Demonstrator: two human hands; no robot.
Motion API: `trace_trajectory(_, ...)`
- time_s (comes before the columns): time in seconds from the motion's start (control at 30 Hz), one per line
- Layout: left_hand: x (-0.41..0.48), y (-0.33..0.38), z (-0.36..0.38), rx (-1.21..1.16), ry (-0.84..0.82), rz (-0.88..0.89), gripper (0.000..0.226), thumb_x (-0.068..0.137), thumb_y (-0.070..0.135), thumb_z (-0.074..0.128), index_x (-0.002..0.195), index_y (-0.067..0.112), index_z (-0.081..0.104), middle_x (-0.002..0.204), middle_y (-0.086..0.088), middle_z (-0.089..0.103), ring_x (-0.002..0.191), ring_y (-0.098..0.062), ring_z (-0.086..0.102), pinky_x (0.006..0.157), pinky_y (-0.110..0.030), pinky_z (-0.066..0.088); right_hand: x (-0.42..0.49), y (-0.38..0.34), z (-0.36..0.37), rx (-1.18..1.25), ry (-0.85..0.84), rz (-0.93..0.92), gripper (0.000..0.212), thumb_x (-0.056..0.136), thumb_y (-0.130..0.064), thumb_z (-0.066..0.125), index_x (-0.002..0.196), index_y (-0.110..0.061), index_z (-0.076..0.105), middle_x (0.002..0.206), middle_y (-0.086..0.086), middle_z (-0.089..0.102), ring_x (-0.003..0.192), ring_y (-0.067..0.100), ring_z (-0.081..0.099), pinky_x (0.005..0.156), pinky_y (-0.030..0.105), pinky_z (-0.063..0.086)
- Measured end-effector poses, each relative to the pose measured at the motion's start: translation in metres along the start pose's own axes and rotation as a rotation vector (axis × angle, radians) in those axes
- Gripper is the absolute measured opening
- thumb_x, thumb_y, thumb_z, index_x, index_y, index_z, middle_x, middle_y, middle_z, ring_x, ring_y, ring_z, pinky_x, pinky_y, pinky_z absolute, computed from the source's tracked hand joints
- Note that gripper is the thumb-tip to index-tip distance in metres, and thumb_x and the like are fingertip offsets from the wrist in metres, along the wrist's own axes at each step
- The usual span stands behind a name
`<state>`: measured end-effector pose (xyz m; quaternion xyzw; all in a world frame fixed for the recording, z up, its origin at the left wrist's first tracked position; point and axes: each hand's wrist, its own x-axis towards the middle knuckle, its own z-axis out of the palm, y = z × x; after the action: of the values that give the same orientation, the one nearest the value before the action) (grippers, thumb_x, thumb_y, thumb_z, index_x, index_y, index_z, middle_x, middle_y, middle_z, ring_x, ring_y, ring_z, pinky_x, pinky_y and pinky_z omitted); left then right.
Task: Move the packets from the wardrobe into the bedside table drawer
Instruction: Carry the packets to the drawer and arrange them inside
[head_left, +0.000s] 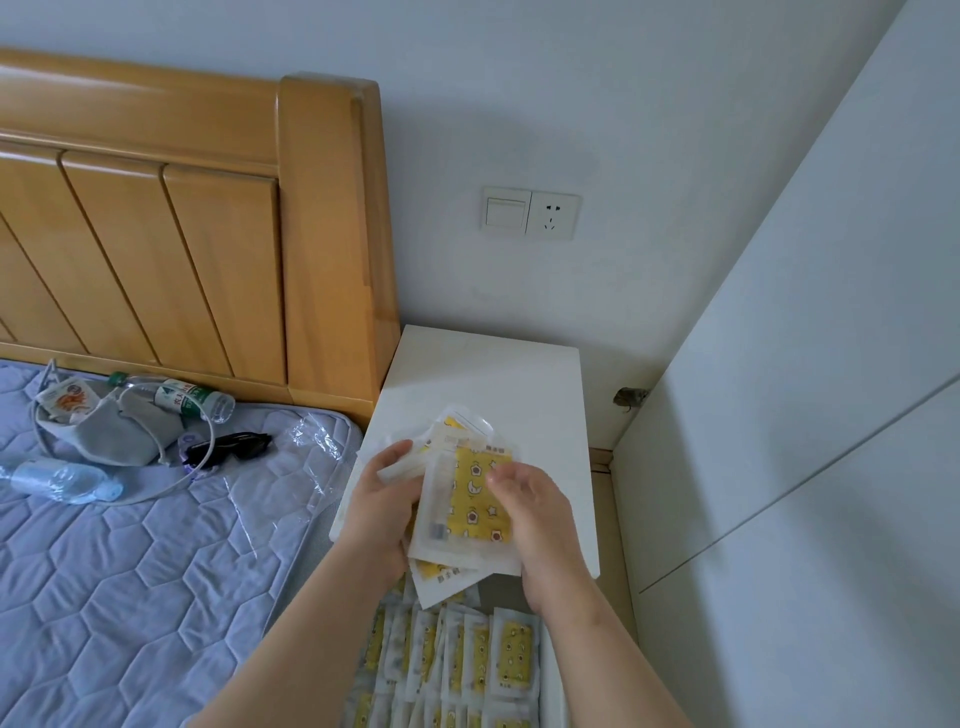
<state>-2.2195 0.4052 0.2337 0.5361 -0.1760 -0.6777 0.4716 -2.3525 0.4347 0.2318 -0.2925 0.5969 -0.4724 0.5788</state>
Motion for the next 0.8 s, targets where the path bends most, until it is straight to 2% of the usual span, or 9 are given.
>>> trace_trajectory(0.1,-0.003,-0.011,0.001,0.049,-0.007,-0.034,0.042,0.085,-0.011,0.054,0.110,0.023,0.054,0.098,-0.014,0.064,0.077,-0.030,0.065,0.062,-0.041,0.055,-0.001,0.007,-0.002,-0.131,0.021,-0.026,0.048,0.083,-0.015,0.071,0.118,-0.034,0.045,0.115,-0.012,0.054,0.100,0.008,0.058,0.067,0.019,0.049)
trace_trajectory(0.17,-0.003,-0.017,0.000,0.064,-0.018,-0.056,0.039,0.085,-0.012,0.053,0.104,0.022,0.056,0.095,-0.014,0.064,0.077,-0.030,0.064,0.064,-0.040,0.055,0.000,0.015,-0.005,-0.122,0.024,0.018,0.075,0.081,-0.013,0.073,0.138,-0.035,0.029,0.127,-0.008,0.049,0.107,0.012,0.056,0.072,0.022,0.050)
trace_trajectory(0.2,-0.003,-0.020,-0.001,0.063,-0.015,-0.069,0.035,0.086,-0.011,0.053,0.101,0.020,0.056,0.092,-0.014,0.064,0.075,-0.030,0.064,0.064,-0.040,0.054,0.002,0.020,-0.007,-0.093,0.042,0.052,0.082,0.080,-0.013,0.074,0.142,-0.031,0.025,0.129,-0.005,0.049,0.109,0.015,0.056,0.077,0.027,0.052)
trace_trajectory(0.27,-0.001,-0.025,-0.001,0.069,-0.001,-0.087,0.023,0.089,-0.005,0.054,0.096,0.016,0.056,0.087,-0.014,0.063,0.071,-0.029,0.062,0.065,-0.041,0.052,0.003,0.028,-0.011,-0.012,0.090,0.091,0.072,0.078,-0.009,0.075,0.136,-0.022,0.035,0.120,0.000,0.057,0.103,0.019,0.061,0.078,0.035,0.056)
trace_trajectory(0.37,0.004,-0.037,-0.005,0.122,0.037,-0.130,0.014,0.093,0.000,0.052,0.090,0.013,0.054,0.087,-0.015,0.062,0.071,-0.030,0.062,0.065,-0.044,0.053,0.002,0.041,-0.018,0.042,0.147,0.120,0.050,0.079,-0.005,0.074,0.119,-0.019,0.047,0.105,0.003,0.063,0.091,0.017,0.065,0.069,0.030,0.056)
trace_trajectory(0.53,0.011,-0.058,-0.017,0.273,0.100,-0.170,0.020,0.088,0.001,0.059,0.084,0.018,0.051,0.091,-0.014,0.060,0.069,-0.028,0.060,0.058,-0.038,0.052,-0.002,0.065,-0.027,0.124,0.166,0.192,0.048,0.079,-0.003,0.073,0.115,-0.023,0.048,0.103,0.002,0.065,0.090,0.018,0.067,0.071,0.034,0.057)
trace_trajectory(0.6,0.014,-0.066,-0.020,0.329,0.078,-0.201,0.023,0.087,0.002,0.062,0.092,0.022,0.051,0.097,-0.012,0.059,0.074,-0.030,0.061,0.061,-0.040,0.055,-0.004,0.076,-0.031,0.136,0.154,0.223,0.046,0.079,-0.002,0.072,0.113,-0.023,0.050,0.104,0.003,0.066,0.090,0.019,0.068,0.074,0.036,0.058)
trace_trajectory(0.7,0.019,-0.075,-0.025,0.433,-0.022,-0.281,0.039,0.084,0.004,0.066,0.113,0.027,0.053,0.112,-0.009,0.059,0.092,-0.034,0.064,0.073,-0.046,0.056,-0.008,0.090,-0.038,0.116,0.101,0.253,0.048,0.080,0.002,0.070,0.118,-0.022,0.052,0.106,0.004,0.068,0.092,0.020,0.069,0.078,0.040,0.058)
trace_trajectory(0.8,0.021,-0.081,-0.027,0.486,-0.112,-0.387,0.045,0.085,0.006,0.066,0.126,0.022,0.055,0.114,-0.012,0.064,0.093,-0.035,0.068,0.075,-0.047,0.057,-0.012,0.101,-0.044,0.107,0.079,0.265,0.047,0.081,0.004,0.068,0.114,-0.026,0.052,0.106,0.005,0.067,0.093,0.021,0.068,0.077,0.038,0.058)
